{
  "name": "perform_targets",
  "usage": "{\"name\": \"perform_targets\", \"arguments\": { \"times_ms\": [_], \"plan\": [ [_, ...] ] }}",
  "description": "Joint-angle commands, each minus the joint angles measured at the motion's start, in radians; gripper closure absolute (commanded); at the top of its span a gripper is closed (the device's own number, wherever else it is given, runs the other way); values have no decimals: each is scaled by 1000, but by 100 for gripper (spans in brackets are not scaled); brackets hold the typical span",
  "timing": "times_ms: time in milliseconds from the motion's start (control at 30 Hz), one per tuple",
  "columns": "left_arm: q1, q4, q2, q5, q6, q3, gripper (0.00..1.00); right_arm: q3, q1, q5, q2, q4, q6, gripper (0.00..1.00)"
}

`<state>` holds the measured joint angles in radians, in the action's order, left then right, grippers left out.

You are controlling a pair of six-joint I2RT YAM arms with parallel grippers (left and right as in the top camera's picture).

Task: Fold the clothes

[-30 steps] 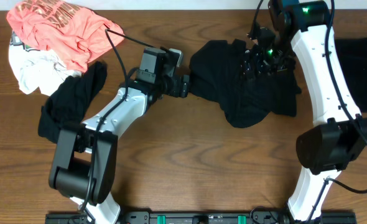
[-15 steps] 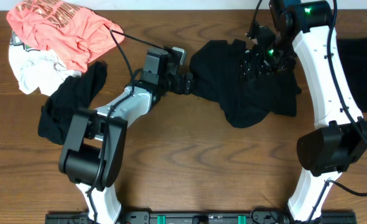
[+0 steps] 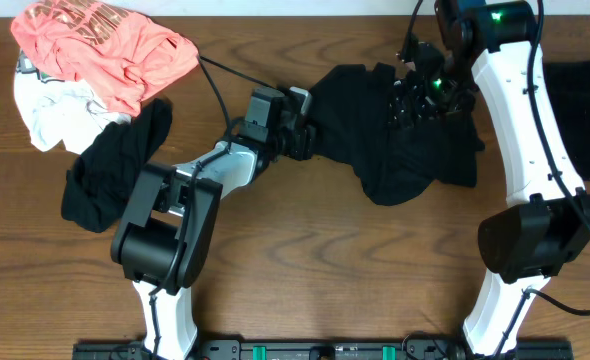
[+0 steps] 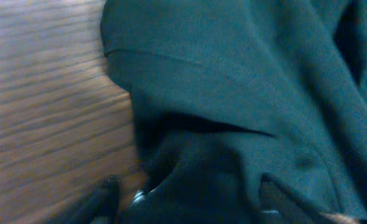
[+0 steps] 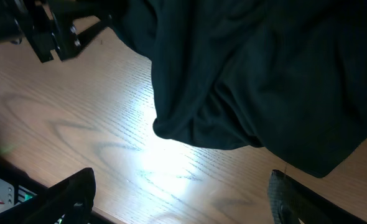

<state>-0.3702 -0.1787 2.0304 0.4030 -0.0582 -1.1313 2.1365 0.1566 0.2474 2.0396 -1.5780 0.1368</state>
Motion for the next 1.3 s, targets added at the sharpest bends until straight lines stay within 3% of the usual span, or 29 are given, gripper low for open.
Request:
{"name": "perform_targets", "arguments": {
  "times_ms": [0,67,167,433,733,967,1267],
  "plan": [
    [-1,-6,9,9,-23,9,79,3,-8,11,-26,-1,18,15],
    [0,-6,9,9,-34,9,89,3,-8,6,-26,-1,18,15],
    [0,-7,7,9,-34,9,94,3,-8,-12,-26,-3,18,15],
    [60,35,-89,9,-76,9,94,3,-31,-15,-26,0,-3,19],
    [140,224,-406,-4,-74,9,94,3,-43,-6,-26,-16,-47,21],
    [145,329,-604,-111,-27,9,94,-5,-13,4,-26,-58,-54,22],
    [145,430,-662,-309,-20,9,94,-131,48,42,-26,-32,-54,24]
  ]
}}
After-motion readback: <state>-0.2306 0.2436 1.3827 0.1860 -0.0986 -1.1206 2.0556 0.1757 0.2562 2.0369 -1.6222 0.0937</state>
